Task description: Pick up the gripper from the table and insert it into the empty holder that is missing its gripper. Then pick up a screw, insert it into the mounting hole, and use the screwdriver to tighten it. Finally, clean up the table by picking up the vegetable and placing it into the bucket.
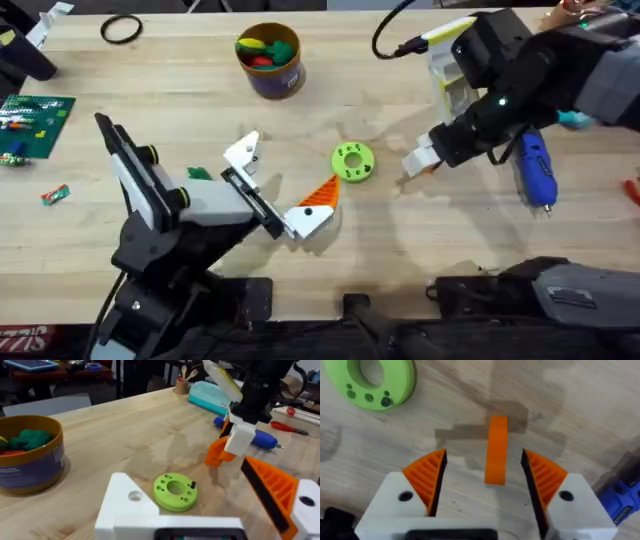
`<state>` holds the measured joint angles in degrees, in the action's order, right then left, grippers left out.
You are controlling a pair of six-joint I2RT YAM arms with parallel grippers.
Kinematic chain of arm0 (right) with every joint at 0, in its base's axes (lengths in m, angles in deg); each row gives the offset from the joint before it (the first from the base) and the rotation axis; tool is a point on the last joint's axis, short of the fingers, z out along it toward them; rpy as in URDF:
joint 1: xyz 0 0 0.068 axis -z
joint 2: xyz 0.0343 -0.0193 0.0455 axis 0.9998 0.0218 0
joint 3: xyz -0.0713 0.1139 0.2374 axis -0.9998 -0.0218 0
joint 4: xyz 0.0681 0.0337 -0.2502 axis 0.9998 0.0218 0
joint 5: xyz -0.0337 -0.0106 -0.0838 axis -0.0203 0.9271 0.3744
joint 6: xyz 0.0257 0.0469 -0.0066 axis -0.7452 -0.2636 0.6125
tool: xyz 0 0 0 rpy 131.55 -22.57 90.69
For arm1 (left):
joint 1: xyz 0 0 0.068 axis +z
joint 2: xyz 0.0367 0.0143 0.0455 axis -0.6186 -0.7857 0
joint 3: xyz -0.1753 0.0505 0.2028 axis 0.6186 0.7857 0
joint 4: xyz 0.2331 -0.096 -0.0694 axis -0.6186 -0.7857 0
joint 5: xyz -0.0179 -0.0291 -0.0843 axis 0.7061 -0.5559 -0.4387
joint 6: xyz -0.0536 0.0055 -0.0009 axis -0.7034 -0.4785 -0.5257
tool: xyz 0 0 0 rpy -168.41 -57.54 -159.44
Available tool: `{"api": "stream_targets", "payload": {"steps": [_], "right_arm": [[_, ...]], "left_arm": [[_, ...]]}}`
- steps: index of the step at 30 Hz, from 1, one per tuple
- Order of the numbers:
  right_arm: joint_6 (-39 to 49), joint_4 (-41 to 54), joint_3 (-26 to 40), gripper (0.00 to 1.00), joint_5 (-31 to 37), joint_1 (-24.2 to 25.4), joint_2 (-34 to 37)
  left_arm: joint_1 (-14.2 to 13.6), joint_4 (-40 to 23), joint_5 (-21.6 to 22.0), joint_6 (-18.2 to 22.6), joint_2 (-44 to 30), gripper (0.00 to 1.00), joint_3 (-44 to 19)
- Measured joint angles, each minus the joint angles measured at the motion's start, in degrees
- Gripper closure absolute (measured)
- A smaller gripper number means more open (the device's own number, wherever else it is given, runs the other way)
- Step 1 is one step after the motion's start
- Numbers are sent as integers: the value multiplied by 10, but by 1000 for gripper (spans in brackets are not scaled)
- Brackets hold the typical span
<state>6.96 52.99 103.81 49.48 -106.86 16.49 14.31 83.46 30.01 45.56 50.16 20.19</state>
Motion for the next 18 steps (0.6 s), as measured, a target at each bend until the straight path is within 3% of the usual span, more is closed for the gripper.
{"api": "stream_targets", "payload": {"steps": [11, 14, 18], "right_arm": [[-14, 0, 0, 106, 1, 0, 0], [-16, 1, 0, 217, 5, 1, 0], [-19, 1, 0, 487, 7, 7, 0]], "left_arm": [[0, 0, 0, 0, 0, 11, 0], [0, 0, 0, 0, 0, 11, 0], [0, 0, 0, 0, 0, 11, 0]]}}
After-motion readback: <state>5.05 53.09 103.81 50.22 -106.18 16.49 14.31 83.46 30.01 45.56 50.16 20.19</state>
